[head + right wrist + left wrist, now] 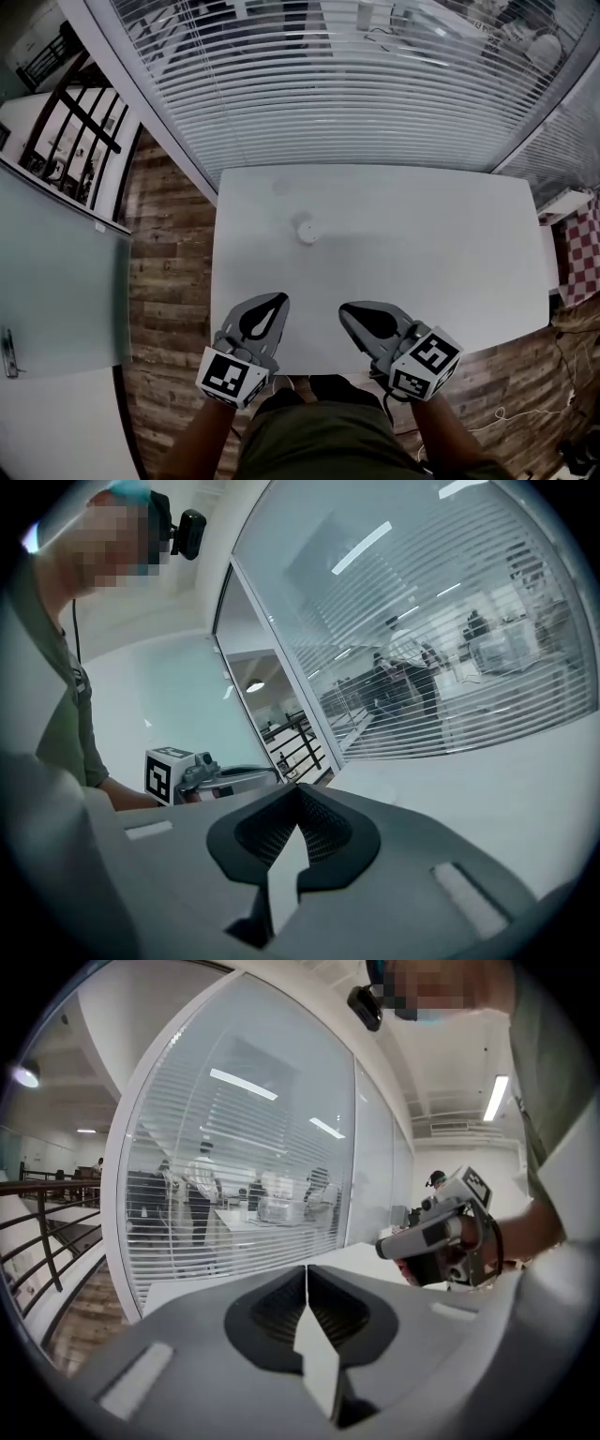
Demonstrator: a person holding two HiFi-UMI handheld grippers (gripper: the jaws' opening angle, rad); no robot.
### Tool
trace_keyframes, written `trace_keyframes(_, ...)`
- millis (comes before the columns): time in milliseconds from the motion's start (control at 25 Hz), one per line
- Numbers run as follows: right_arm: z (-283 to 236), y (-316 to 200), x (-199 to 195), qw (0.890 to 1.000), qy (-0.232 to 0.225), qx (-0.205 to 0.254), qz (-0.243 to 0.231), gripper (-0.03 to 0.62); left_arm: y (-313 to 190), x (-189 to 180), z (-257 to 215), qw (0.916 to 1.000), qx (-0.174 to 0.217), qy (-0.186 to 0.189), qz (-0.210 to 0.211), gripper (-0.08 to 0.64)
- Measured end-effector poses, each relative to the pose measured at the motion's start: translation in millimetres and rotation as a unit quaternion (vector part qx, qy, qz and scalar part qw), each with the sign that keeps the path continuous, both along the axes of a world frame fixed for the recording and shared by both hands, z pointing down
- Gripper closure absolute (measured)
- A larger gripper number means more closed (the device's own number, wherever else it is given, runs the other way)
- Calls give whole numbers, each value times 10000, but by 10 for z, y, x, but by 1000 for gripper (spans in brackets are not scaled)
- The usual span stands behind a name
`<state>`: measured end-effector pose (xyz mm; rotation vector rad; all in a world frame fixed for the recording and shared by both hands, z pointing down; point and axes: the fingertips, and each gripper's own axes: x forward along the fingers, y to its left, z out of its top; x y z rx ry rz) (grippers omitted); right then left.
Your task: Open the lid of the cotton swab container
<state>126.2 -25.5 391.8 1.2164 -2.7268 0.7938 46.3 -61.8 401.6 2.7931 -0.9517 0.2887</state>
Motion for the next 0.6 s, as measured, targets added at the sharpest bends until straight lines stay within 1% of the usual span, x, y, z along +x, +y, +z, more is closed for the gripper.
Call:
trace_keyframes(200, 123, -121, 79, 9998, -34, -139, -101, 583, -208, 33, 274, 9997, -45, -205, -116, 539)
trace_keyframes(360, 249, -155, 118, 9994, -84, -291, -190, 583, -327, 48, 535, 9991, -77, -403, -105, 522)
trace_keyframes(520, 425, -192, 104, 9984, -102, -495, -234, 583, -500, 43, 840, 9980, -180, -600, -8, 487)
trace_keyframes(600, 517, -191, 95, 9980, -106, -581, -227, 583, -595, 72, 978, 9974, -159, -703, 85, 457)
